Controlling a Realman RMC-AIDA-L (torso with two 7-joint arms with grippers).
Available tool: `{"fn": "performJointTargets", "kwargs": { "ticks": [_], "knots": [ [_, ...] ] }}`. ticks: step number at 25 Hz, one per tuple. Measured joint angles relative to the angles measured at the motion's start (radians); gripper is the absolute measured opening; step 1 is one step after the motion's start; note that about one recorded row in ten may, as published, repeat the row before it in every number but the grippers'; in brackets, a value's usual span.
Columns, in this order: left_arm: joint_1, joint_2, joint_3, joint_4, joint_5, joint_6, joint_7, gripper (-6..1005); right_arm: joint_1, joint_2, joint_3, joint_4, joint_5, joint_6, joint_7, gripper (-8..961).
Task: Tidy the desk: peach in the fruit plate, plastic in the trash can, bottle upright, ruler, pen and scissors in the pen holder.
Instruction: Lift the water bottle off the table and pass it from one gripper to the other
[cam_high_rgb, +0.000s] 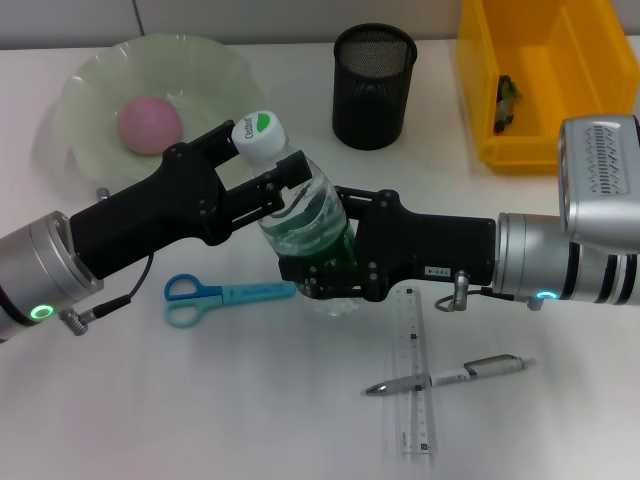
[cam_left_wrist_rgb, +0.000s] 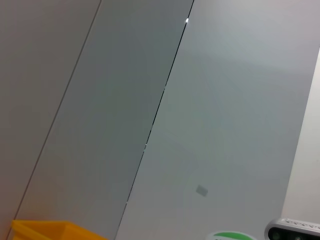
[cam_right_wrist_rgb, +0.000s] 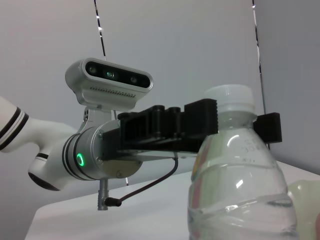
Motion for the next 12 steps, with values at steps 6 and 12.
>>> {"fn": "performJointTargets", "kwargs": {
  "ticks": [6, 12],
  "knots": [
    [-0.004, 0.0, 0.0, 0.0, 0.0, -0.001, -0.002, 619, 0.0, 0.0, 0.0, 0.0, 0.0, -0.001, 0.001, 768],
    [-0.008, 0.0, -0.001, 0.0, 0.001, -0.002, -0.005, 512, 0.0, 0.0, 0.0, 0.001, 0.0, -0.001, 0.001, 769]
  ]
}}
